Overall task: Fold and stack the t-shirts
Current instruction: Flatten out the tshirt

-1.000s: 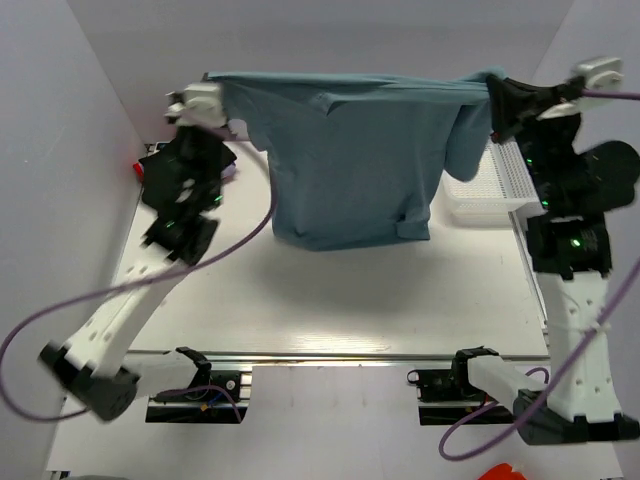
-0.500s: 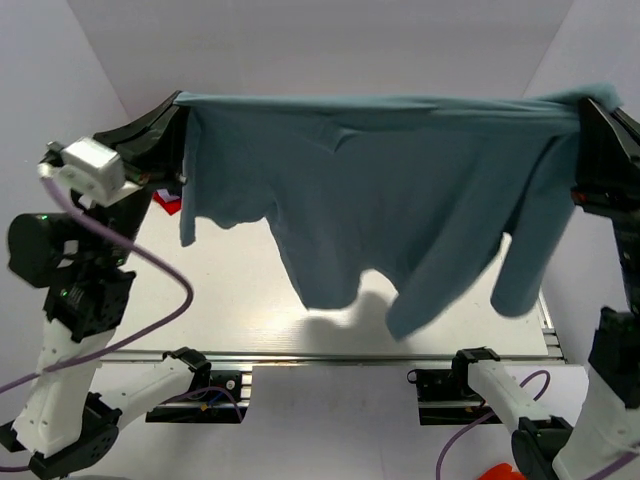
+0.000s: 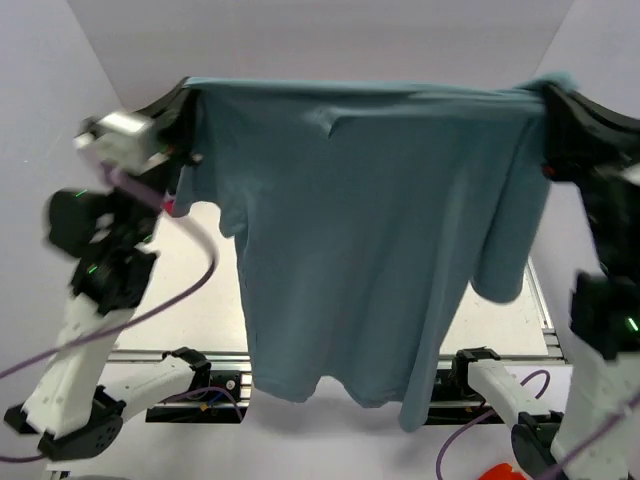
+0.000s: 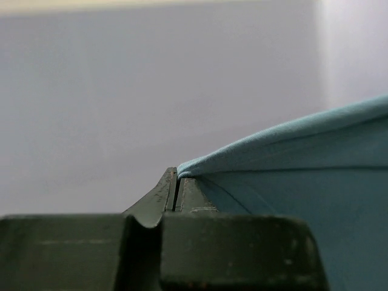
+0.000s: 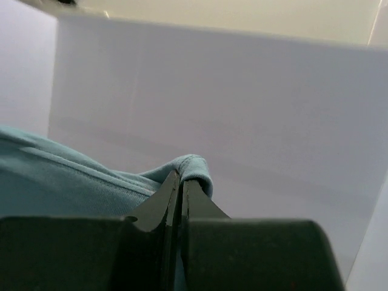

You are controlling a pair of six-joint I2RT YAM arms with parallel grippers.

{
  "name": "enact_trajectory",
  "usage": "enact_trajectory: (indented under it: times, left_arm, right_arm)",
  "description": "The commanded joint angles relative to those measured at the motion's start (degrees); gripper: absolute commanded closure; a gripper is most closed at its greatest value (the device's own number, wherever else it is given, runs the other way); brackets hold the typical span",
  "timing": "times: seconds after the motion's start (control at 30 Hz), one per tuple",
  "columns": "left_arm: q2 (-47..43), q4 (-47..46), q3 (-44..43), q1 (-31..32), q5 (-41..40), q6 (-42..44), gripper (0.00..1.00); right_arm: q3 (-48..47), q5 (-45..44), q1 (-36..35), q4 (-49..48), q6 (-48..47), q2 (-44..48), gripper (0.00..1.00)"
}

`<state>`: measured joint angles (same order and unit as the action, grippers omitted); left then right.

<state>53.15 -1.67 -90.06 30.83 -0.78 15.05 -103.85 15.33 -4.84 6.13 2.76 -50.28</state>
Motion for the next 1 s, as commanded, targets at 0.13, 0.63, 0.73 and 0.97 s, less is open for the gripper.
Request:
enact_trajectory:
  times: [0.13, 0.63, 0.73, 0.97]
  left_arm:
    - [19.16, -16.93, 7.61, -2.09, -34.69, 10.69, 1.0]
    - [79.55, -24.26, -22.14, -10.7, -47.3, 14.13, 1.0]
    - [85.71, -23.73, -26.99, -11.32, -45.2, 14.13, 1.0]
    - [90.55, -25.82, -30.61, -12.99, -37.73, 7.19, 1.0]
  right_arm:
    - [16.2, -6.98, 1.24, -12.28, 2.06, -13.6, 1.0]
    - [-14.51, -7.16, 0.89, -1.76, -4.24, -77.18, 1.0]
    - [-18.14, -6.9, 0.8, -3.22, -6.01, -81.62, 1.0]
    - [-15.94, -7.25, 0.53, -15.25, -9.62, -86.29, 1.0]
